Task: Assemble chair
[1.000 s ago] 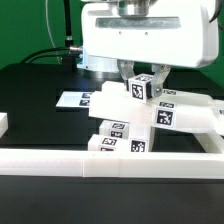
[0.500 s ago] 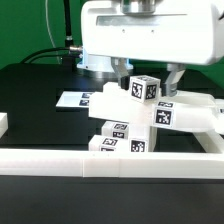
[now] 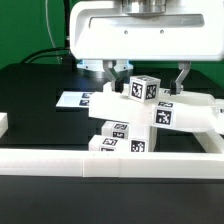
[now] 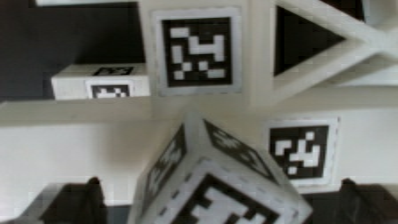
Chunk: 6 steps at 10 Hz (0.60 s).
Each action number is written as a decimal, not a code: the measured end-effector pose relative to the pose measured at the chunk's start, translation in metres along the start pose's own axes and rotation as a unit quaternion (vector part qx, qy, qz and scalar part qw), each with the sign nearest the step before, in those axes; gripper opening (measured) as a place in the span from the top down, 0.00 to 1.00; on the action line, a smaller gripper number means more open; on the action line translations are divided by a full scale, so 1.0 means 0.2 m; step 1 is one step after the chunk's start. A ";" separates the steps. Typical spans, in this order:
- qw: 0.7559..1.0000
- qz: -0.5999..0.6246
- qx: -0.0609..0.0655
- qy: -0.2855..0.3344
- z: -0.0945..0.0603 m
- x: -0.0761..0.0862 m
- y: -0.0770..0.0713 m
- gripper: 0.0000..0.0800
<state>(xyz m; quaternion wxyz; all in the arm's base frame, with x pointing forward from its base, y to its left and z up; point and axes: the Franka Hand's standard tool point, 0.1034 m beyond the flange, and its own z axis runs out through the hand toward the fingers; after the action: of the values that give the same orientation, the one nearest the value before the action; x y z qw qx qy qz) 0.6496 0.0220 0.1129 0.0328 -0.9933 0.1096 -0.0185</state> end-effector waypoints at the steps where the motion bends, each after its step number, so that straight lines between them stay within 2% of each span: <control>1: 1.000 -0.028 0.000 0.000 0.00 0.00 0.00 0.19; 6: 0.983 -0.182 -0.001 0.000 0.00 0.00 0.00 0.19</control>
Offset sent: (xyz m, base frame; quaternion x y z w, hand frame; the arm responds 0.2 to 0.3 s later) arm -0.0004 0.0015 0.0010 -0.0015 0.0028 -0.1918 0.9814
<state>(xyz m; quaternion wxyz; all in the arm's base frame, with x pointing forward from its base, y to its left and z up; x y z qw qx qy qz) 0.6491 0.0232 0.1120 0.0281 -0.9967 -0.0726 -0.0243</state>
